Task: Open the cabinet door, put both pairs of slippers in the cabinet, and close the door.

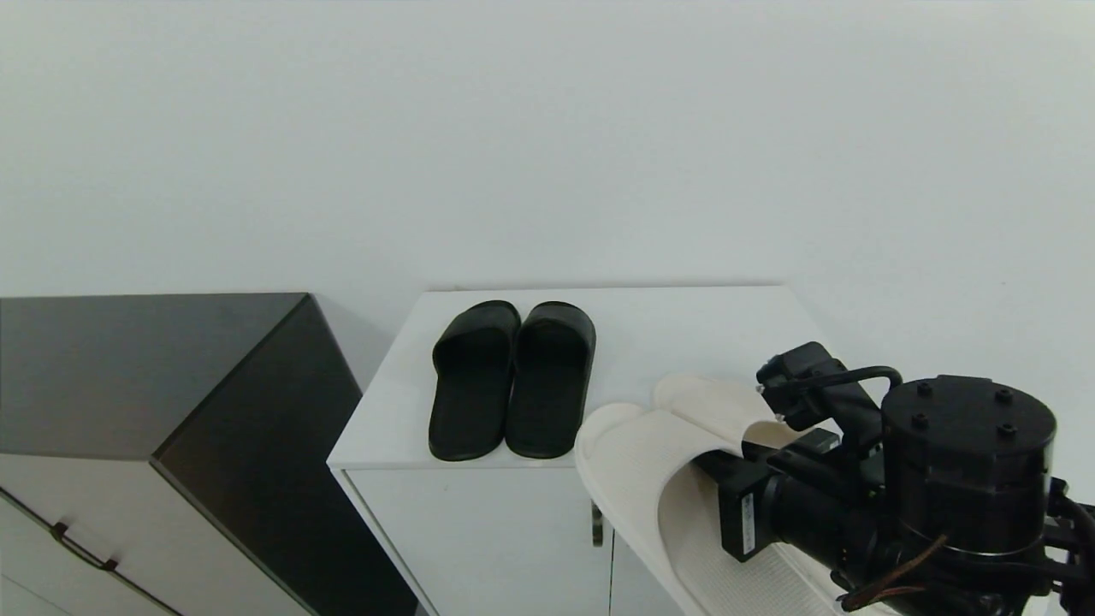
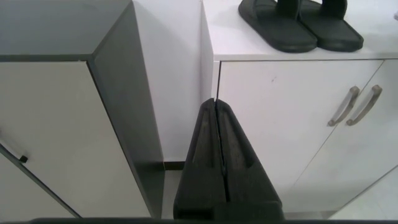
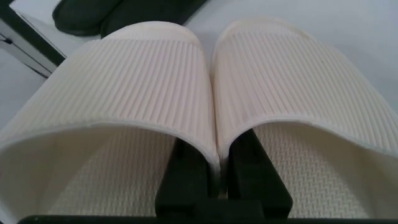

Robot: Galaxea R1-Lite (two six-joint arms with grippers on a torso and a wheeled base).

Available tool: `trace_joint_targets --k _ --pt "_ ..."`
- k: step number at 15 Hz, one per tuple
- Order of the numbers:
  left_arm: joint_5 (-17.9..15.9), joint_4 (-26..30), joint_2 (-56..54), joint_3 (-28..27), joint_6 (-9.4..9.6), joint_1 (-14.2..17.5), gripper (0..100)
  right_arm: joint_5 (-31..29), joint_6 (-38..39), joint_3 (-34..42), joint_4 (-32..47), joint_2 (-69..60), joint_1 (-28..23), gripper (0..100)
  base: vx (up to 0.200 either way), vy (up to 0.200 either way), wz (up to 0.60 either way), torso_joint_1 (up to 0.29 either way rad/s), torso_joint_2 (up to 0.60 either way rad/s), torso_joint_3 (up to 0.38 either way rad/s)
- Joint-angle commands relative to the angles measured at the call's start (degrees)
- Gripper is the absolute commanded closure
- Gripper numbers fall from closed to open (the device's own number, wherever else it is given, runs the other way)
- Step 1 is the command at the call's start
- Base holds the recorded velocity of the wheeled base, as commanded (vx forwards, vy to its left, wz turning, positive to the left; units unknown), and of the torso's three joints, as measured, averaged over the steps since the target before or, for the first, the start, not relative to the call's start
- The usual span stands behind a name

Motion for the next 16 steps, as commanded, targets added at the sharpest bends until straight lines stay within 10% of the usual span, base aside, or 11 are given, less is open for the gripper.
trace_joint_targets --k 1,16 --pt "0.0 0.0 0.0 0.0 -0.04 0.0 100 0.4 -0.1 0.9 0.0 -1.7 0.3 100 -0.2 0.0 0.0 0.022 0.0 0.007" --pt "0.2 -0.1 0.0 0.0 -0.22 0.0 100 3.9 -0.2 3.7 -0.4 -2.3 0.1 100 -0.053 0.0 0.0 -0.002 0.0 0.001"
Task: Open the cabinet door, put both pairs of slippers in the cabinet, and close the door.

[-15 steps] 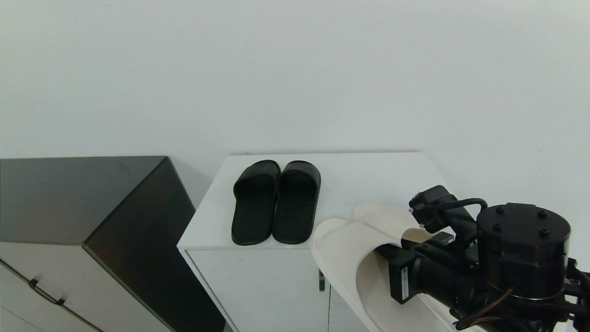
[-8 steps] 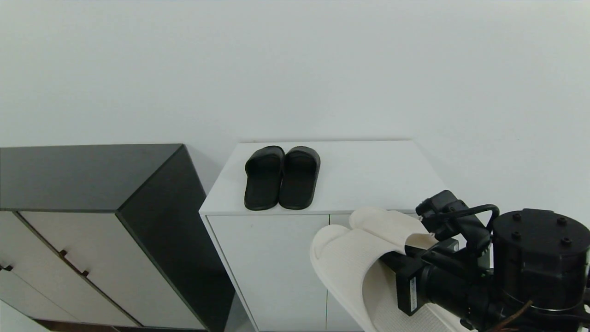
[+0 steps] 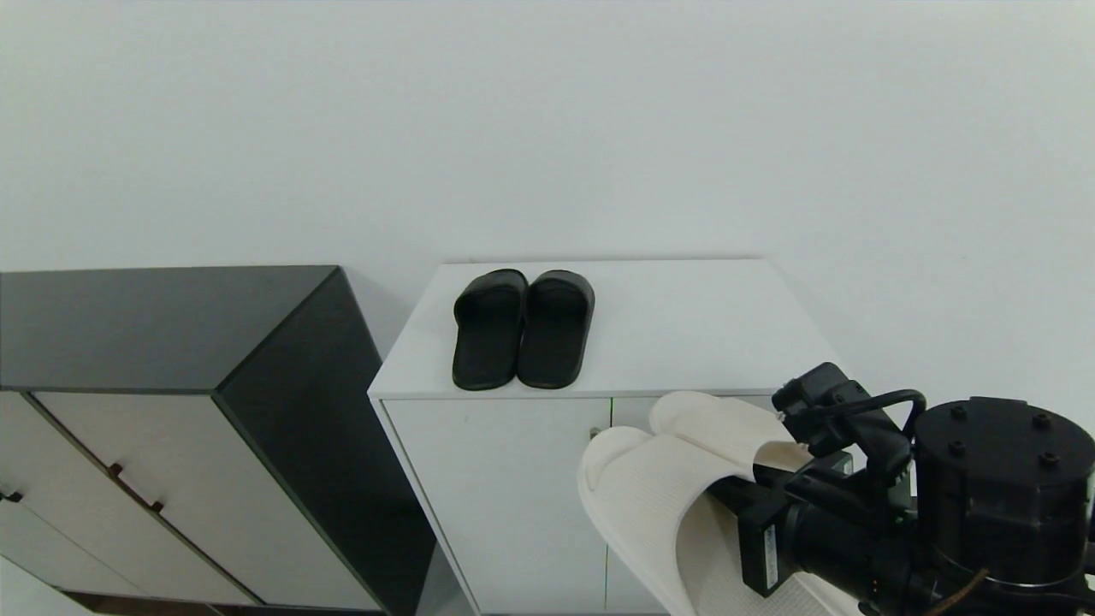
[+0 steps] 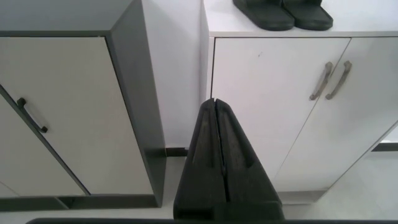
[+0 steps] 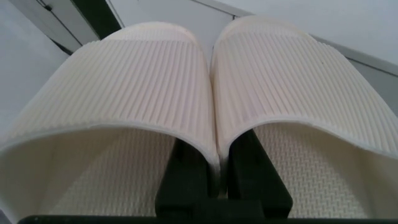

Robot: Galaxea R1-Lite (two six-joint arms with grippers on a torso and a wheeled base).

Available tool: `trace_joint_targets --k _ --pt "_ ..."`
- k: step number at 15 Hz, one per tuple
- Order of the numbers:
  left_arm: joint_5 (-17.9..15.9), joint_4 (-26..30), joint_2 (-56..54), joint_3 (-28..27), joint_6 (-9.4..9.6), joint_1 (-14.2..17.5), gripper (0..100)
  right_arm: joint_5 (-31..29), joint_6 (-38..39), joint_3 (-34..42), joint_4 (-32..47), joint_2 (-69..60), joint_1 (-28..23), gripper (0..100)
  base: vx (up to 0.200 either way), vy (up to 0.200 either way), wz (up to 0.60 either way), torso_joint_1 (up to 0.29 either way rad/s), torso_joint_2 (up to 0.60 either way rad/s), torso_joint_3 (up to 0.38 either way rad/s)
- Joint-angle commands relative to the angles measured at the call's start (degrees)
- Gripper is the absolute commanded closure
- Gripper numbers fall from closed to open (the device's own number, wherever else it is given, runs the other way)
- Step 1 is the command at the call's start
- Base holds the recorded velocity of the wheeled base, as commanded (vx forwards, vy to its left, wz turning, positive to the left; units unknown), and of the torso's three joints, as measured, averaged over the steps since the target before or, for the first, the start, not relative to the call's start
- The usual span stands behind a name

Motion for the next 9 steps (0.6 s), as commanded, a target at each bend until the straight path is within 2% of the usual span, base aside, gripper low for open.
trace_joint_targets --k 1,4,9 --pt "0.2 0.0 0.0 0.0 0.05 0.0 100 0.7 0.0 0.1 -0.1 0.3 0.0 100 0.0 0.0 0.0 0.0 0.0 0.0" --pt "0.2 0.0 0.0 0.1 0.31 0.0 100 1.9 0.1 0.3 -0.1 -0.1 -0.1 100 0.0 0.0 0.0 -0.073 0.16 0.098" --pt "0.2 0.0 0.1 0.1 0.31 0.0 100 1.9 0.2 1.0 -0.1 0.2 -0.1 100 0.0 0.0 0.0 -0.204 0.49 0.273"
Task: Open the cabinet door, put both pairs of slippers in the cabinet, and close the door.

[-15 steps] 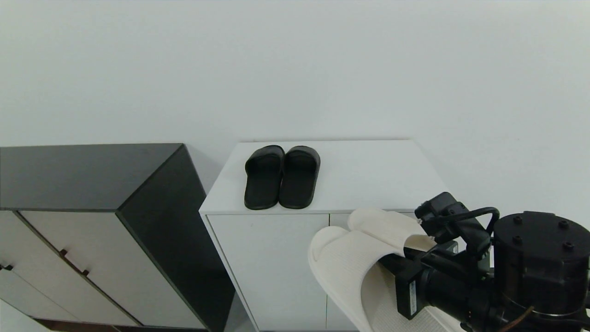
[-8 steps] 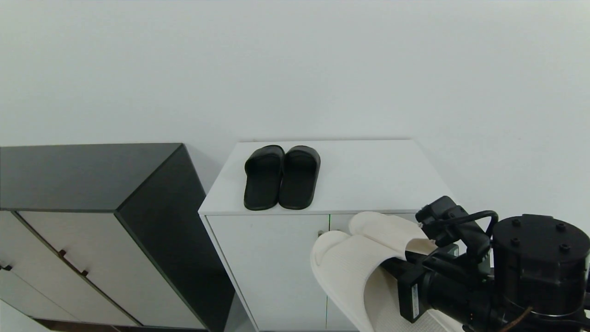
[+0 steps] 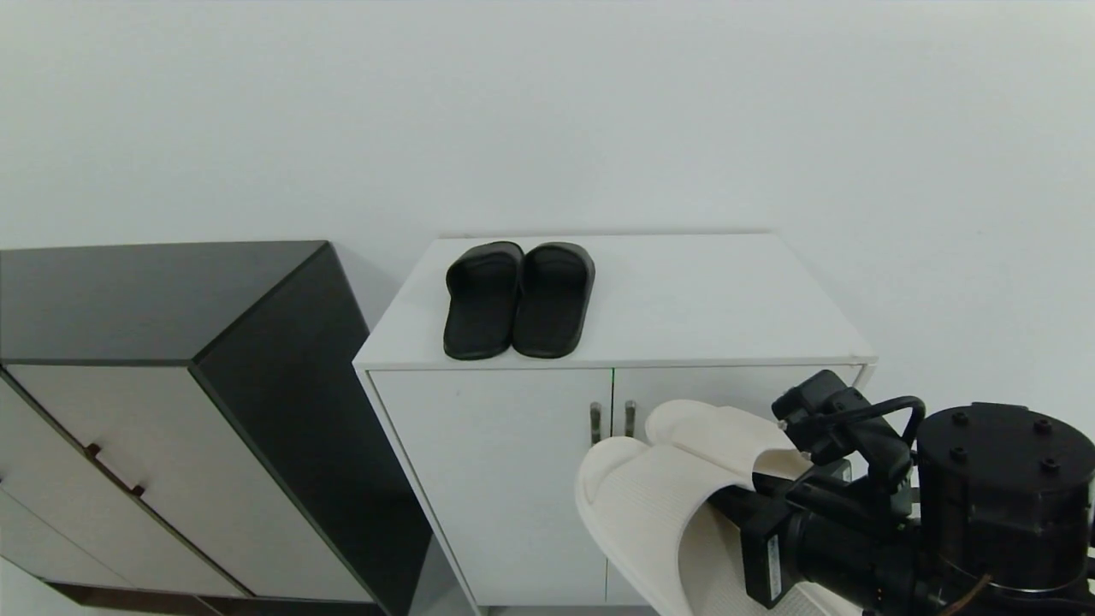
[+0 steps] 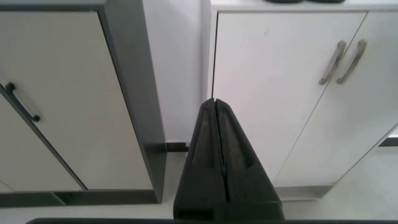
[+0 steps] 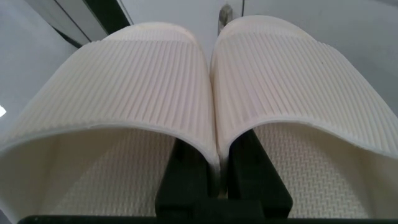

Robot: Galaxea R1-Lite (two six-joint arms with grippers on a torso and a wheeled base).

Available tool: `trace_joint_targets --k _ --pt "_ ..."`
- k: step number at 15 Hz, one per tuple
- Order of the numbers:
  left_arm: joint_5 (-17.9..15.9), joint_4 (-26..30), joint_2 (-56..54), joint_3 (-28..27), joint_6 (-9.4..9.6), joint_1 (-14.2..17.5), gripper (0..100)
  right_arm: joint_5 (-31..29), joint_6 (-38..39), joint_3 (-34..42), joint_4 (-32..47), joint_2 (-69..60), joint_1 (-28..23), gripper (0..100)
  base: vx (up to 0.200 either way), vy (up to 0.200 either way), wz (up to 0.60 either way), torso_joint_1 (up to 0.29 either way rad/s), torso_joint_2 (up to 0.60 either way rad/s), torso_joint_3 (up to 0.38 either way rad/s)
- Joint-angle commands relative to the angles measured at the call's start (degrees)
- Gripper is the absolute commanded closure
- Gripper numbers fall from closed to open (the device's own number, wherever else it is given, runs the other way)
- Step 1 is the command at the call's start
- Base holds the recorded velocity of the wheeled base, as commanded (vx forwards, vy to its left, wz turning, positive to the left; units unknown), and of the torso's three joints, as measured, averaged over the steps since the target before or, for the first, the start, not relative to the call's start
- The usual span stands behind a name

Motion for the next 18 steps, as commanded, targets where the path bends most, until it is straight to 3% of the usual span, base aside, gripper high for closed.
trace_joint_targets --k 1,5,6,18 --pt "0.0 0.0 0.0 0.0 -0.15 0.0 100 0.0 -0.1 0.1 0.0 0.4 0.0 100 0.0 0.0 0.0 -0.227 0.55 0.305" --pt "0.0 0.0 0.0 -0.1 -0.15 0.0 100 -0.2 -0.1 0.2 -0.7 0.3 0.0 100 0.0 0.0 0.0 -0.223 0.54 0.319" --pt "0.0 0.0 0.0 -0.1 -0.15 0.0 0 -0.2 -0.1 0.2 -0.7 0.5 0.0 100 0.0 0.0 0.0 -0.198 0.53 0.31" --pt "-0.2 0.0 0.0 -0.1 0.37 0.0 0 -0.3 -0.1 0.7 -0.8 0.5 0.0 100 0.0 0.0 0.0 -0.165 0.49 0.325"
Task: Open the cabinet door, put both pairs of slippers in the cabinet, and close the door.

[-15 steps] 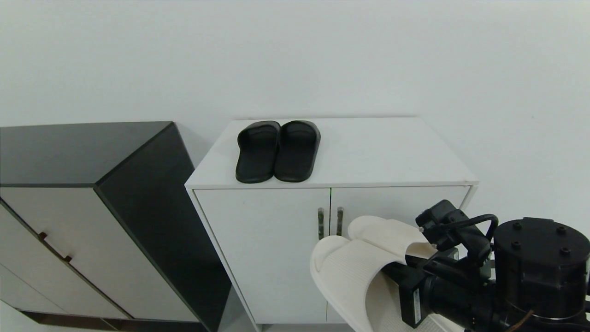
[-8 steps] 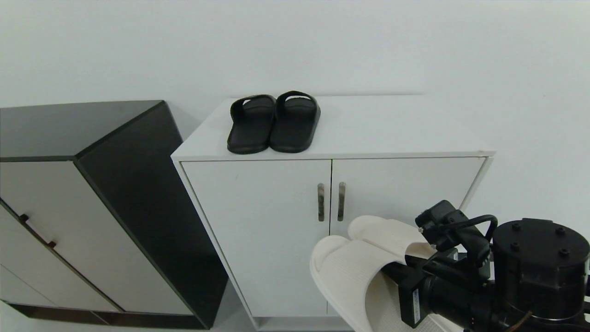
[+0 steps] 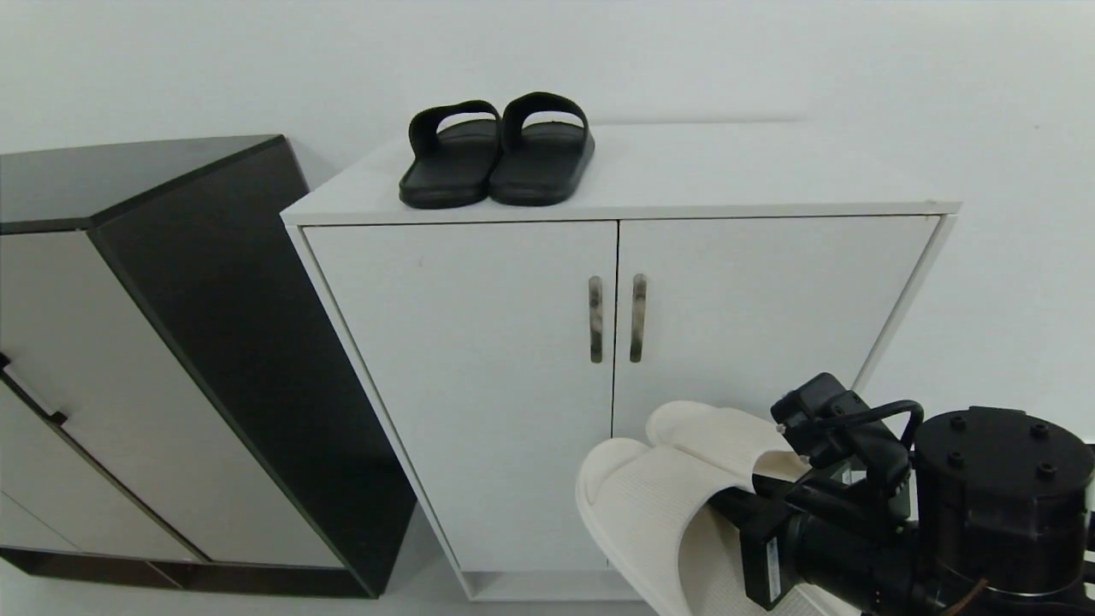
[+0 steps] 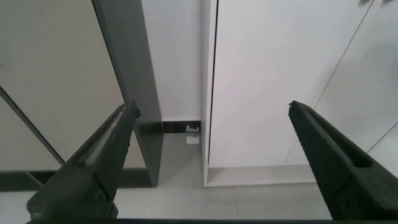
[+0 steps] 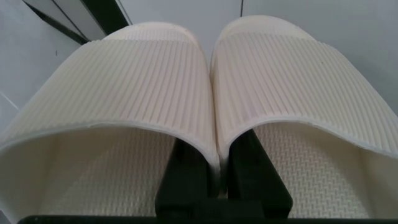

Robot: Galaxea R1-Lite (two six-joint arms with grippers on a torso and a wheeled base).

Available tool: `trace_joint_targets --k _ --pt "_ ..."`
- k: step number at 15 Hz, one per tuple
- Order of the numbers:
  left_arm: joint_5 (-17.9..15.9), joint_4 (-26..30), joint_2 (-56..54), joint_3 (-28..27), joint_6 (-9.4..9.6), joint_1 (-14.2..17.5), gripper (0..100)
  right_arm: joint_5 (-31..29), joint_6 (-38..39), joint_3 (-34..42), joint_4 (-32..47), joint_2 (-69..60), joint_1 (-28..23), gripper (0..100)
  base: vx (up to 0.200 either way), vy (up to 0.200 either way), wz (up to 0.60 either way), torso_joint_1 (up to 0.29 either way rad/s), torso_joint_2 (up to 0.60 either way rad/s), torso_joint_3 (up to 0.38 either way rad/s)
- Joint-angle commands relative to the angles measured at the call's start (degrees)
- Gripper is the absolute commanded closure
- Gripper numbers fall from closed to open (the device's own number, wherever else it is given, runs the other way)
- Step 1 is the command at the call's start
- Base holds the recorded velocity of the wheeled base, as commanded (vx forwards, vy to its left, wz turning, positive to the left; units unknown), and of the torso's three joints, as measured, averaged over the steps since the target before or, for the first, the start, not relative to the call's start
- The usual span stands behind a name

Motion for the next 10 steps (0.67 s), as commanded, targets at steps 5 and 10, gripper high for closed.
trace_joint_targets --k 5,10 --pt "0.0 0.0 0.0 0.0 -0.01 0.0 0 -0.1 0.0 0.4 -0.1 0.1 -0.4 100 0.0 0.0 0.0 -0.091 0.45 0.358" --pt "-5.3 0.7 14.0 -15.7 -2.29 -1.0 0 -0.1 -0.2 0.6 -0.1 -0.5 -0.5 100 0.0 0.0 0.0 -0.018 0.34 0.322"
